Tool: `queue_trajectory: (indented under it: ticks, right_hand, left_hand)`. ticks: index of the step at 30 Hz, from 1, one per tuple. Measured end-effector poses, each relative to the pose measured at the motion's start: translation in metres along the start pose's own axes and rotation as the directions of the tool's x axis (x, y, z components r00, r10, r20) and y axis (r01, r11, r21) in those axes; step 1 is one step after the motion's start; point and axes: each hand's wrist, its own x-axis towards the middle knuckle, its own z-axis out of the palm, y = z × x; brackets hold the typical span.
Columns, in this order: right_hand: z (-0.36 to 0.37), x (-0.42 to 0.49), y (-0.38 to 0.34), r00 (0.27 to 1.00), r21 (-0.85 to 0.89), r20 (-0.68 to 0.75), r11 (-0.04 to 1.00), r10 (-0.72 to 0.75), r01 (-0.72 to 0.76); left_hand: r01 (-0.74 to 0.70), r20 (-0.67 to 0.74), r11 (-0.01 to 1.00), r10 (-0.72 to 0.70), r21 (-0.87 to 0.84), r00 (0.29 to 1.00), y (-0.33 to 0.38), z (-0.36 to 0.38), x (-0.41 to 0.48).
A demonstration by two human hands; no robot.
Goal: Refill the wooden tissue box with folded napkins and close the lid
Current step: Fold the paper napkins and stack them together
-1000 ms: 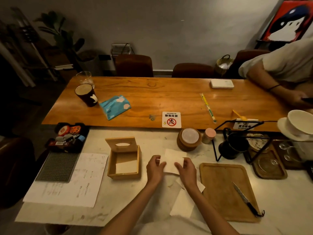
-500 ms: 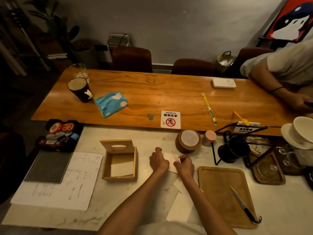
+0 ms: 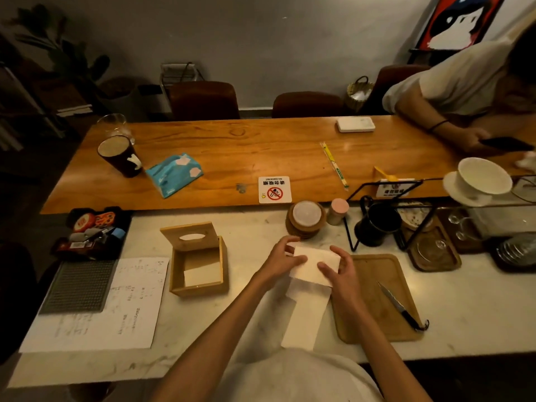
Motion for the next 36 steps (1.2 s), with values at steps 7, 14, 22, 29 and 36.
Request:
queue_trajectory:
  ticks: [7, 14, 22, 29, 36]
  right_hand:
    - [-0.024, -0.020, -0.011, 0.886, -0.307, 0.438, 0.952, 0.152, -0.012]
    - [0.008, -0.021, 0.023, 0.884, -0.875, 0.403, 0.384, 0.236, 0.296]
    - [0.013, -0.040, 0.057, 0.919, -0.906, 0.394, 0.167, 0.003, 0.388]
    - [0.014, -0.038, 0.050, 0.931, -0.916, 0.365, 0.184, 0.010, 0.357]
    - [-0.014, -0.056, 0.050, 0.968, -0.486, 0.250, 0.860, -0.035, 0.156]
  left_hand:
    - [0.054, 0.093, 0.977, -0.075, 0.206, 0.993, -0.035, 0.013, -0.069]
    - [0.308, -0.153, 0.843, -0.267, 0.441, 0.951, -0.083, 0.056, -0.102]
    - [0.310, -0.315, 0.694, -0.125, 0.650, 0.941, -0.105, 0.088, -0.106]
    - [0.263, -0.298, 0.750, -0.092, 0.607, 0.950, -0.108, 0.086, -0.102]
    - [0.091, -0.300, 0.953, 0.000, 0.288, 0.954, -0.108, 0.040, -0.098]
